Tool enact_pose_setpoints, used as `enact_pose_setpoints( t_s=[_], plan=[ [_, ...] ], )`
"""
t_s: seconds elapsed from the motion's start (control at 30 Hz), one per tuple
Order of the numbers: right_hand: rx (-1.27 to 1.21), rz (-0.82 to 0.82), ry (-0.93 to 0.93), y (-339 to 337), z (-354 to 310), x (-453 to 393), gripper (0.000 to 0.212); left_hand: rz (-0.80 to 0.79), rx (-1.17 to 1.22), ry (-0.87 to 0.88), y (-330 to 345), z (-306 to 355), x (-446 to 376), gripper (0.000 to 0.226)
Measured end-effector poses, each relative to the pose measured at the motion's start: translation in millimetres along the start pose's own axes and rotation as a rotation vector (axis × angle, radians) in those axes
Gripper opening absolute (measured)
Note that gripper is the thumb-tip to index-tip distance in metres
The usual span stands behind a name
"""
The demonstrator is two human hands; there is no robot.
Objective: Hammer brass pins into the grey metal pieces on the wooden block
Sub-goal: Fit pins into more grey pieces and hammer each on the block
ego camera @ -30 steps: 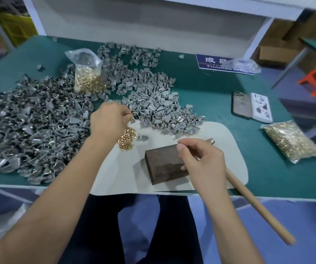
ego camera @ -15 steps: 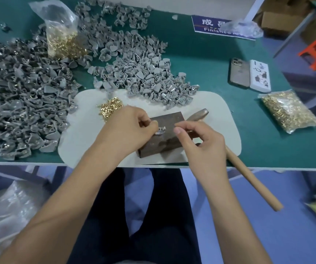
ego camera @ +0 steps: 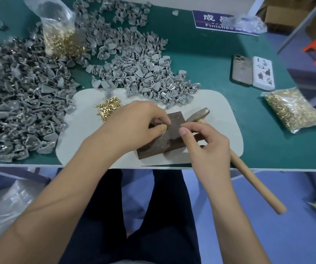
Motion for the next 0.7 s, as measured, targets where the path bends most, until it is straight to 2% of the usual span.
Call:
enact_pose_setpoints(
  t_s=[0.07,0.13,0.2,0.33,0.43,0.57,0.7],
  plan=[
    [-0.010,0.002,0.014,0.1,0.5,-0.6,0.012,0.011,0.050,-0.080,-0.7,-8.3,-2.2,0.006],
    [-0.017,-0.001,0.010,0.4,-0.6,-0.8,0.012,0.039,0.068,-0.155,-0.6,-19.8,0.4,0.022],
    [0.007,-0.006,-0.020,1.2,-3.1,-1.1,0.011,0.099,0.055,-0.158,-3.4,-25.9,8.0,0.032],
    [0.088,-0.039,-0.080,8.3,-9.7,-2.3,0.008,0.152,0.194,-0.080,-4.7,-24.9,26.1,0.014],
    [0.148,-0.084,-0.110,21.0,-15.7,-4.6,0.007,0.149,0.193,-0.053,1.8,-22.0,29.5,0.021],
    [0.246,-0.141,-0.121,36.7,-22.8,-9.4,0.010,0.191,0.169,-0.041,0.3,-21.1,26.7,0.012],
    [0.478,-0.178,-0.155,43.1,-35.6,-10.5,0.009,0.210,0.202,-0.045,0.7,-24.1,27.5,0.011]
  ],
)
Point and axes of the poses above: each hand's wrist, its own x-axis away from the middle knuckle, its own y-axis out of the palm, z = x × y, the point moved 9 cm from there along -x, towards the middle knuckle, and after that the axes turned 1 degree about y, right-handed, at the moved point
